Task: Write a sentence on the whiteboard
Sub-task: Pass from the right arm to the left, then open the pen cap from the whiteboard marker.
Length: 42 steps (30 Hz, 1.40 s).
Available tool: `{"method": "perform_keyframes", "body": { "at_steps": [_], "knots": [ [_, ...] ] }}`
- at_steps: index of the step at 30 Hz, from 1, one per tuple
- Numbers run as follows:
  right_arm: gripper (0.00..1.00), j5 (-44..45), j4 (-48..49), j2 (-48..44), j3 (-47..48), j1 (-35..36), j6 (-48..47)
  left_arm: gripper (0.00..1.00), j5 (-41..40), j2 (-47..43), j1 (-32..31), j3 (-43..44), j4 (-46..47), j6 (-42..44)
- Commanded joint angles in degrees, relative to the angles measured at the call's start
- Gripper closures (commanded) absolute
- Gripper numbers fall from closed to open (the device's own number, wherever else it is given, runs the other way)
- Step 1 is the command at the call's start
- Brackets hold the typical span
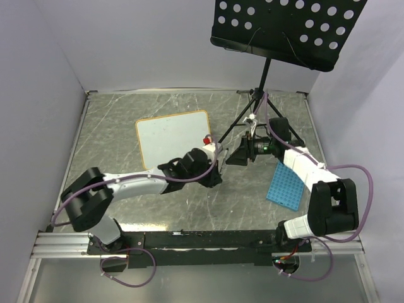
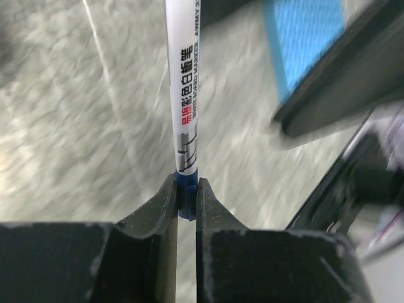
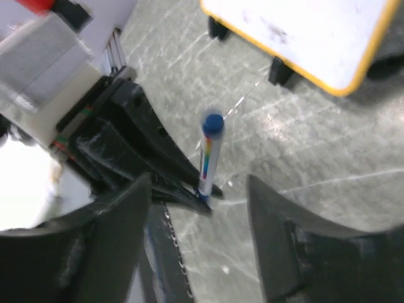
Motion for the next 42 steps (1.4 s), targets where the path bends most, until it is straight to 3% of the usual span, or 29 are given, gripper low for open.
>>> {"method": "perform_keyframes", "body": {
  "at_steps": [1, 2, 6, 9, 10, 11, 15, 17, 26, 28, 31, 32, 33, 34, 35, 42],
  "knots": [
    [0.22, -7.36, -25.99, -0.18, 9.27, -1.66, -29.51, 0.99, 10.49, -7.58, 2.74, 5.06, -15.66, 21.6],
    [0.21, -9.28, -29.1, 0.26, 9.97, -2.01, -37.03, 0.99, 12.42, -8.98, 3.53, 5.6, -22.57, 25.1],
    [0.2, -15.62, -41.67, 3.85, 13.4, -1.84, -47.28, 0.99, 18.84, -11.37, 4.5, 8.15, -33.69, 40.85],
    [0.2, -20.71, -65.1, 11.31, 20.5, -1.05, -67.01, 0.99, 21.57, -11.28, 4.68, 9.55, -37.12, 44.3],
    [0.2, -21.6, -73.35, 16.47, 22.61, -0.79, -84.13, 0.99, 22.01, -10.67, 4.76, 9.99, -37.57, 44.65],
    [0.1, -22.39, -79.87, 18.09, 24.72, -0.52, -81.08, 0.99, 22.45, -10.23, 4.76, 10.43, -38.1, 45.0],
    [0.07, -22.04, -79.85, 18.28, 23.17, 2.28, -84.12, 0.99, 24.04, -7.86, 4.76, 12.98, -39.07, 45.27],
    [0.0, -22.22, -79.85, 17.84, 23.25, 3.34, -84.39, 0.99, 23.86, -6.63, 4.85, 13.77, -39.86, 45.26],
    [0.0, -20.56, -76.43, 15.56, 22.64, 5.54, -82.03, 0.99, 23.95, -5.22, 5.99, 15.27, -40.3, 44.21],
    [0.0, -18.98, -69.79, 13.89, 21.5, 6.51, -75.13, 0.99, 24.65, -5.04, 6.34, 15.62, -40.3, 43.95],
    [0.0, -13.29, -50.91, 8.19, 17.29, 8.87, -58.25, 0.99, 24.92, -4.17, 6.87, 16.93, -41.61, 43.77],
    [0.0, -10.91, -44.93, 3.65, 15.53, 9.49, -47.59, 0.99, 24.92, -3.82, 7.48, 17.2, -41.8, 43.6],
    [0.0, -9.49, -34.34, 1.42, 11.95, 9.94, -43.3, 0.99, 25.0, -3.81, 7.75, 17.46, -41.97, 43.68],
    [0.0, -8.44, -30.49, -0.42, 10.52, 10.38, -39.52, 0.99, 25.44, -3.9, 7.93, 17.55, -42.15, 43.77],
    [0.0, -8.43, -28.97, -2.44, 9.81, 10.47, -36.26, 0.99, 25.53, -4.25, 8.28, 17.56, -42.06, 43.77],
    [0.03, -11.5, -34.93, 0.61, 12.61, 10.82, -39.92, 0.99, 29.31, -4.69, 8.54, 17.38, -42.5, 44.48]
  ]
}}
